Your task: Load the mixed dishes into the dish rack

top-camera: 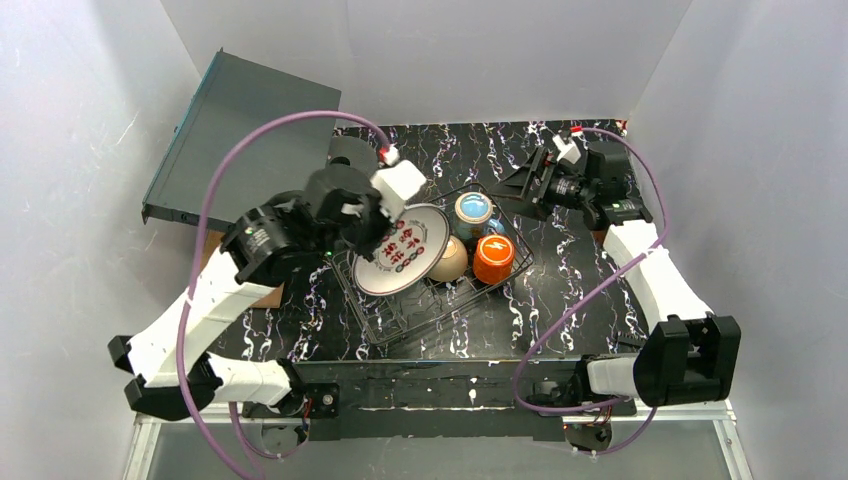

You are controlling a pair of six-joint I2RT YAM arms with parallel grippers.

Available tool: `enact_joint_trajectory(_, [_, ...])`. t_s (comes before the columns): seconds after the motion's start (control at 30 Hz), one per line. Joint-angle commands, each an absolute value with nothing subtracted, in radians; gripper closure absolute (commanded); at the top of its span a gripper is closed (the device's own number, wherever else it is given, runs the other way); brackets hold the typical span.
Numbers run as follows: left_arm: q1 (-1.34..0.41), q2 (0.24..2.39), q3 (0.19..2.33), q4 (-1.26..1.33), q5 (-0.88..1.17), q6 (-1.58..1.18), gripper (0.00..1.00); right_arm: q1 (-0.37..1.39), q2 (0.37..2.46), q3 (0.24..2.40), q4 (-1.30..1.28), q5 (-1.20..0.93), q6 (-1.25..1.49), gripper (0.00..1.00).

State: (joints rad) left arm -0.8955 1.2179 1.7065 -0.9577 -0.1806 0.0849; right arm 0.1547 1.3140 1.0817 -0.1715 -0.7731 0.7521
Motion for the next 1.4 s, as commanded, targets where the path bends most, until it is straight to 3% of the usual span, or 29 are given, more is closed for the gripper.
enact_joint_trajectory(0.0, [-1.008,1.247,1.709,-0.983,-0.340,0.210,1.00,0.121,1.252,1.074,-0.172,-0.754,0.740,0.02])
enact_joint_trajectory(0.3, [-1.114,1.308,1.633,-0.980,-0.404,0.248,1.00,0.090,1.257,1.050,-0.144,-0.775,0.767,0.02])
enact_joint_trajectory(1.23, [-1.116,1.452,1.482,-0.866,-0.308,0.181,1.00,0.078,1.284,1.031,-0.103,-0.823,0.801,0.02])
enact_joint_trajectory(1.37, [-1.116,1.478,1.470,-0.868,-0.312,0.157,0.89,0.078,1.287,1.030,-0.100,-0.825,0.802,0.02])
